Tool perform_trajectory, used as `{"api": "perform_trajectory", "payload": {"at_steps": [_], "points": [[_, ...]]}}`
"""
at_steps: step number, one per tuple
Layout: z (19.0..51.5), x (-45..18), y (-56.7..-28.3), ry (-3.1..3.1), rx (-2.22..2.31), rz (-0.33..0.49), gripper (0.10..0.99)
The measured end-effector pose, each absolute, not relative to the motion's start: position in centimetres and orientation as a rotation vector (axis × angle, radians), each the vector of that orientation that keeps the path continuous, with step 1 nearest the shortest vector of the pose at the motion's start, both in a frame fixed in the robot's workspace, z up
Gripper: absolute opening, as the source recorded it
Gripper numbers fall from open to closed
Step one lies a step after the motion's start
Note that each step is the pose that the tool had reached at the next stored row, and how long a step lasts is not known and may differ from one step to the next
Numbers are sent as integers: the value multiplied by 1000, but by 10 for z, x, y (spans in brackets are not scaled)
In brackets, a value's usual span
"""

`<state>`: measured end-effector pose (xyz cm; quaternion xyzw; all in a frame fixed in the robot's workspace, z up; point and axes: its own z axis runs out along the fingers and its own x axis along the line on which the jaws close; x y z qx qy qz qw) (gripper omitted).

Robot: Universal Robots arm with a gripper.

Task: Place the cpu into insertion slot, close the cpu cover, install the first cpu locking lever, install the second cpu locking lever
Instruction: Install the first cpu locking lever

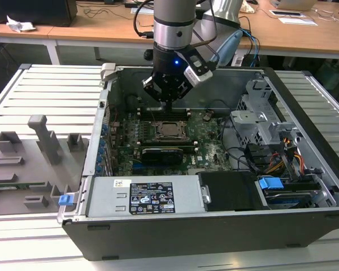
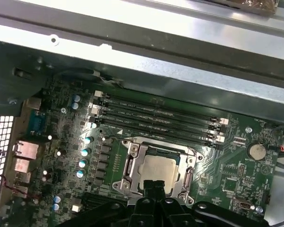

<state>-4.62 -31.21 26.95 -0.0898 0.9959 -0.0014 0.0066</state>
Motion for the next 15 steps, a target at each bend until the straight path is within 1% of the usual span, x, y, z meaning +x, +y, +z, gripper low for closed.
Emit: {"api": "perform_trajectory", "payload": {"at_steps": [6, 15], "points": [[269, -47, -312, 3127, -80, -5, 106], [268, -84, -312, 3127, -75, -3, 106]]}}
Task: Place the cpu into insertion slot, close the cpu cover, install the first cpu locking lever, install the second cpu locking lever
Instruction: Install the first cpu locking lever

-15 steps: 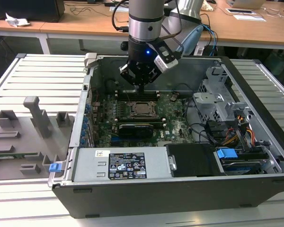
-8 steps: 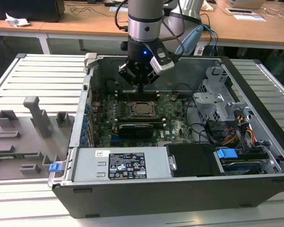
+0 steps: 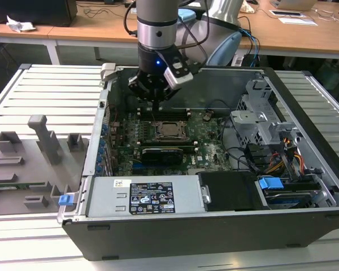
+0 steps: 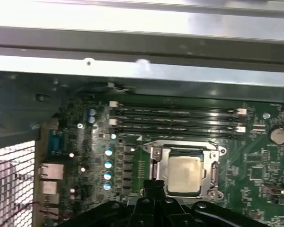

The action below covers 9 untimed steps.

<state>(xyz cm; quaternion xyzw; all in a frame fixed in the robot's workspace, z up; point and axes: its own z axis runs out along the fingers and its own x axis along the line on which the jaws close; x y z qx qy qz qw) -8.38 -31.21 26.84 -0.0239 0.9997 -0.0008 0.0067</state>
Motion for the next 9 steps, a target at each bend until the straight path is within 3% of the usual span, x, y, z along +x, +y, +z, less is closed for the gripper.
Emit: {"api": "perform_trajectory", "payload": {"at_steps": [9], "points": [[265, -101, -306, 3127, -75, -3, 106]]}}
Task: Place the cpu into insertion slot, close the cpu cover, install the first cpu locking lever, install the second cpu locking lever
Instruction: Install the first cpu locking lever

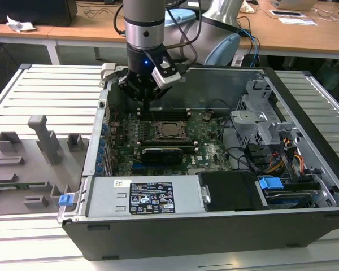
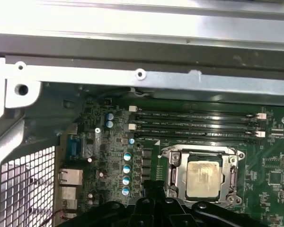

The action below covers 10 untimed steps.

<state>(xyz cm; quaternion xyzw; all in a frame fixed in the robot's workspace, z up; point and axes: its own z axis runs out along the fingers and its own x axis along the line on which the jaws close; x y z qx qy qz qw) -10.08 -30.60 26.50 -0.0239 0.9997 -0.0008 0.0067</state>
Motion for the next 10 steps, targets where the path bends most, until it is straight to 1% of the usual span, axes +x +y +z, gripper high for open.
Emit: {"api": "perform_trajectory", "payload": {"at_steps": [10], "points": [[257, -105, -286, 3127, -75, -2, 106]]}}
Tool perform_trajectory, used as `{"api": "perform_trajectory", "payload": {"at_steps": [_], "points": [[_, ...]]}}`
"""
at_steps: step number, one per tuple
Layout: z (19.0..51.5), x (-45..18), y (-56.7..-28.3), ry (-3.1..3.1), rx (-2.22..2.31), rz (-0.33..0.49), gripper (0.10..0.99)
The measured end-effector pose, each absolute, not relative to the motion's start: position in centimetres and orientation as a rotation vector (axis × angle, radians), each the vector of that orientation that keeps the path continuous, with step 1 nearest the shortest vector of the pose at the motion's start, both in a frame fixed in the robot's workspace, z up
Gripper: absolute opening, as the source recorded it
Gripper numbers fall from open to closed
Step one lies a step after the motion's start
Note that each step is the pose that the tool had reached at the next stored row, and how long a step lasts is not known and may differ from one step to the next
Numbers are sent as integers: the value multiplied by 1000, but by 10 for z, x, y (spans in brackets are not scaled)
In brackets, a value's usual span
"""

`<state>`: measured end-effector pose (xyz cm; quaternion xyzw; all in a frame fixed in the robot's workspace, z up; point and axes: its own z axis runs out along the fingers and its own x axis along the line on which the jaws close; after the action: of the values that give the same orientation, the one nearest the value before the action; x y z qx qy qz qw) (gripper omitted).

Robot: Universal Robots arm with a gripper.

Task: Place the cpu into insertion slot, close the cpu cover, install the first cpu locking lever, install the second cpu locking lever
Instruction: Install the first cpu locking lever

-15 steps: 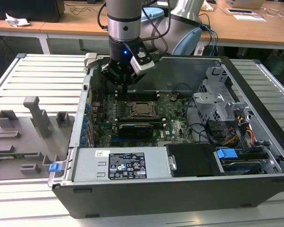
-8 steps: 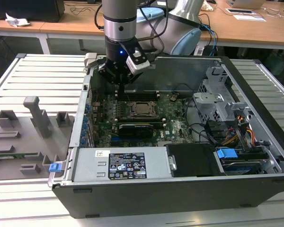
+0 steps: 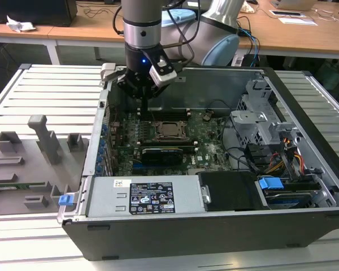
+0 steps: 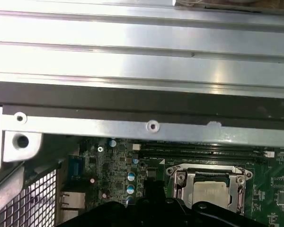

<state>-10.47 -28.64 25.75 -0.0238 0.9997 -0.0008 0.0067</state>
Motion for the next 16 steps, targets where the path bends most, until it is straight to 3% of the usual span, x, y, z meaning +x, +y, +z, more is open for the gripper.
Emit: {"api": "perform_trajectory", "payload": {"at_steps": [16], "points": [[256, -67, -285, 3128, -75, -3, 106]]}}
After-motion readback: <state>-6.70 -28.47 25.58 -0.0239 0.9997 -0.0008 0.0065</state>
